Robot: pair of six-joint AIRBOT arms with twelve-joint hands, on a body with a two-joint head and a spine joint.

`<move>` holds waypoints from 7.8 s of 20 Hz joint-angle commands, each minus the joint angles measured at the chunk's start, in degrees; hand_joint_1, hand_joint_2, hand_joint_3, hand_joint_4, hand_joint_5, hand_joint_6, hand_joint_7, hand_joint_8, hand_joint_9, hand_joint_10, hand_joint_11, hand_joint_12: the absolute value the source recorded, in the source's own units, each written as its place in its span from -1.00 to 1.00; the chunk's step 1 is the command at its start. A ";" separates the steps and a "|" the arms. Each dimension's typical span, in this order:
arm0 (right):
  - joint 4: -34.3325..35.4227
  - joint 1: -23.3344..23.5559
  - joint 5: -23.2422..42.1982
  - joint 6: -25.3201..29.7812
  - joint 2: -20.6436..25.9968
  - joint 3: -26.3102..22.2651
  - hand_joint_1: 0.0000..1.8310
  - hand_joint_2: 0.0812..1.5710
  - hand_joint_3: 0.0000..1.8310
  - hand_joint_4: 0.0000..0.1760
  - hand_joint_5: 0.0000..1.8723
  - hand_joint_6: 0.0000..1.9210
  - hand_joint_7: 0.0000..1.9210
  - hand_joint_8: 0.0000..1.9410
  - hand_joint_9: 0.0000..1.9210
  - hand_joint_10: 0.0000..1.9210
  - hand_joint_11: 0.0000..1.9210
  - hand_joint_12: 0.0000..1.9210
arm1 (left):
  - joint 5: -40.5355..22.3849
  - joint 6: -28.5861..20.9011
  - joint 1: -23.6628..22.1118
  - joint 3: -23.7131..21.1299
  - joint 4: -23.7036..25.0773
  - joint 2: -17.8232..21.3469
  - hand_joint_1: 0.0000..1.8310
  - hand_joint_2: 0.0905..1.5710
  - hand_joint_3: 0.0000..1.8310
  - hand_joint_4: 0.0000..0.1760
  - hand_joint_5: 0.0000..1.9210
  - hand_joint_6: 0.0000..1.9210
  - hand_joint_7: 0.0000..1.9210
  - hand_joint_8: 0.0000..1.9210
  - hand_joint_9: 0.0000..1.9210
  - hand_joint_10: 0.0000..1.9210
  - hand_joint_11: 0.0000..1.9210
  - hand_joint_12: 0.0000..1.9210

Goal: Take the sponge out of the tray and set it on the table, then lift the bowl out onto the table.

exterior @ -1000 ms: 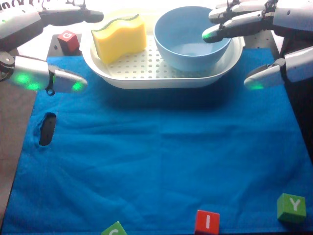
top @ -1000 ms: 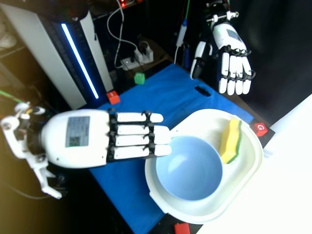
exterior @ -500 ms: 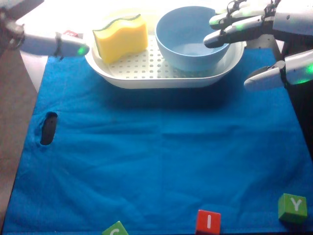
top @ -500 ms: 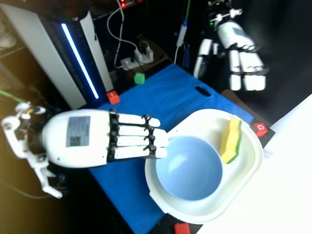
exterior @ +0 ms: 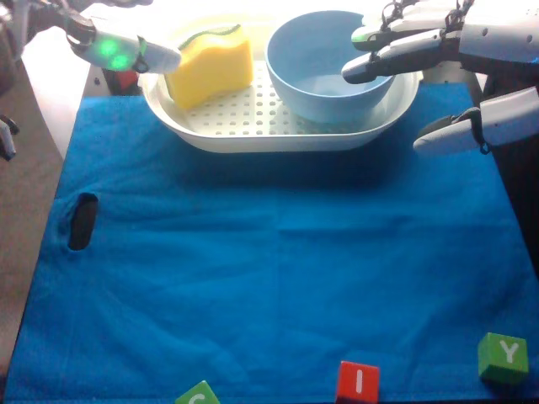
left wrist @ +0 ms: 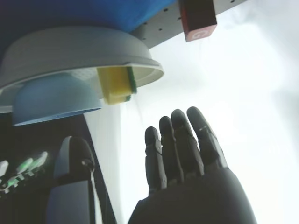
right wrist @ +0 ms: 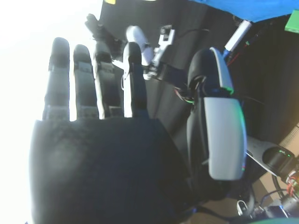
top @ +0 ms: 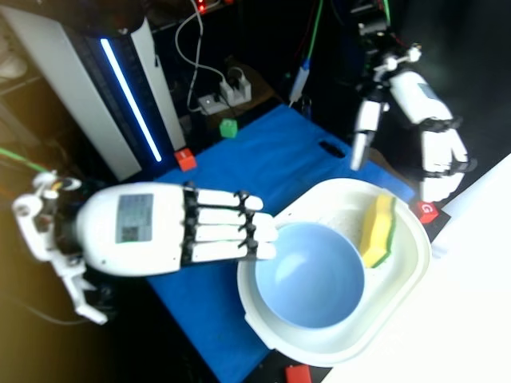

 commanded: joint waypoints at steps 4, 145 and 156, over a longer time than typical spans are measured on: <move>3.41 0.53 3.96 0.28 -0.70 0.82 -0.35 0.42 -1.00 0.21 -0.62 -1.00 -0.80 -1.00 -0.89 -1.00 -1.00 -0.57 | -1.34 0.05 -2.38 5.49 -0.83 -4.71 -0.15 0.17 -1.00 0.40 -0.44 -1.00 -0.38 -1.00 -0.42 -1.00 -0.98 0.06; -1.45 3.43 -11.27 0.90 -18.38 17.43 0.51 0.36 -1.00 -1.00 0.03 0.02 0.15 -0.33 -0.02 0.26 -0.13 0.13 | -38.71 -9.87 22.41 -30.58 8.24 21.27 -0.13 0.09 -1.00 -0.56 -0.51 -1.00 -0.58 -1.00 -0.66 -0.99 -1.00 -0.17; 2.30 6.28 -3.30 0.90 -13.29 12.70 0.67 -0.11 0.15 -1.00 0.54 -0.90 0.06 0.51 -0.04 0.90 0.09 0.98 | -38.79 -10.23 22.59 -30.68 8.26 21.05 -0.14 0.10 -1.00 -0.57 -0.50 -1.00 -0.58 -1.00 -0.64 -0.99 -0.99 -0.16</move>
